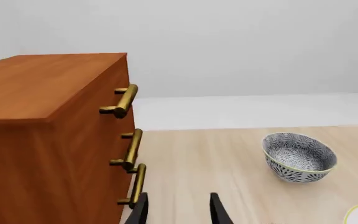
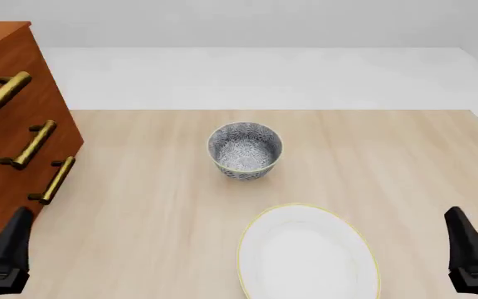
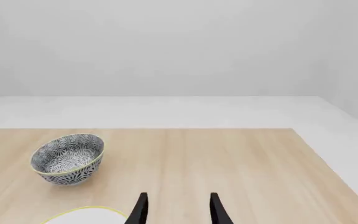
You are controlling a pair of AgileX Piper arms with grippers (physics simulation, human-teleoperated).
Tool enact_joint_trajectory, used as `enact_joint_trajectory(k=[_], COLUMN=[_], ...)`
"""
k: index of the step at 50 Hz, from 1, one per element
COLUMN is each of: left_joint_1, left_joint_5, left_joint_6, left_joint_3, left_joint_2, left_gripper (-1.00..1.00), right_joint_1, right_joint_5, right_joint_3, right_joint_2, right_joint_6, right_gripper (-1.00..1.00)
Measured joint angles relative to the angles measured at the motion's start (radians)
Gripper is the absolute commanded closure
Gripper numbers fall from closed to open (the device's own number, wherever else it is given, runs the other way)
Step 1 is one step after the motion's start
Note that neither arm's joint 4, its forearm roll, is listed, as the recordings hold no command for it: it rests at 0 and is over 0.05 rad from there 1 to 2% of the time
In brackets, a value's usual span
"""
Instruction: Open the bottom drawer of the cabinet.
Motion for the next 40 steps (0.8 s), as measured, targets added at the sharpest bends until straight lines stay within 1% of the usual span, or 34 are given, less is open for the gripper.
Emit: enact_joint_trajectory(k=[18,24,32,40], left_joint_1=[-0.049,-0.069,-0.089,-0.089], left_joint_5=[0.032,0.032,-0.057,-0.187], left_joint_6=[0.13,0.196,0.315,0.405], left_joint_3=[-0.055,-0.05,-0.02,-0.004], left_joint_2=[0.0,0.004,0.089,0.226], left_gripper=[-1.0,-1.0,-1.0,-1.0], right_joint_1=[0.0,-0.001,0.0,0.0], right_joint_5=[0.002,0.003,0.004,0.004], right_joint_3=[-0.001,-0.001,-0.002,-0.002], right_joint_2=[0.001,0.001,0.001,0.001], right_joint_6=[0.004,0.004,0.004,0.004], right_gripper=[-1.0,-1.0,-1.0,-1.0])
